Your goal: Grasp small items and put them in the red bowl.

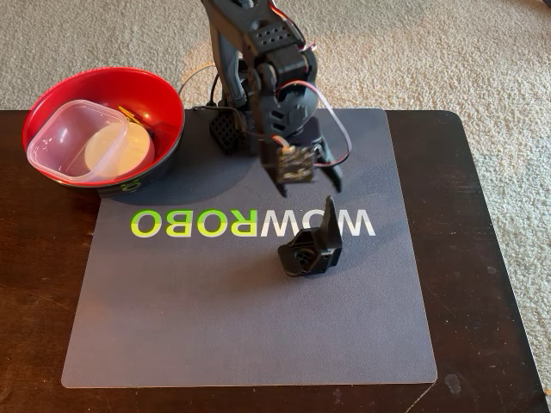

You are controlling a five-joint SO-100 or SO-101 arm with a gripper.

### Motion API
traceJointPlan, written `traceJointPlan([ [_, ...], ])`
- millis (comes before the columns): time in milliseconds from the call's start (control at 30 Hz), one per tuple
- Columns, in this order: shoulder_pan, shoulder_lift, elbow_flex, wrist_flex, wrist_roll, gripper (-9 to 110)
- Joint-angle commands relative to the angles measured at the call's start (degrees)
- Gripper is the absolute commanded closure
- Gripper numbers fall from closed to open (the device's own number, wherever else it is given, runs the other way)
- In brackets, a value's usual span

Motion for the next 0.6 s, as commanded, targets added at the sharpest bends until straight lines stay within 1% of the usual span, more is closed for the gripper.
traceJointPlan([
  [0, -0.3, 1.4, -0.3, 0.6, 7.4, 60],
  [133, 4.7, 1.5, -0.3, -0.4, 22.2, 58],
  [167, 6.2, 1.8, -0.2, -1.9, 26.7, 58],
  [233, 8.5, 2.5, 0.8, -9.8, 31.9, 59],
  [267, 8.9, 2.1, 0.7, -13.4, 32.7, 59],
  [400, 8.3, -2.6, -3.3, -14.9, 32.9, 58],
  [567, 9.6, -9.7, -3.3, -22.1, 34.7, 58],
])
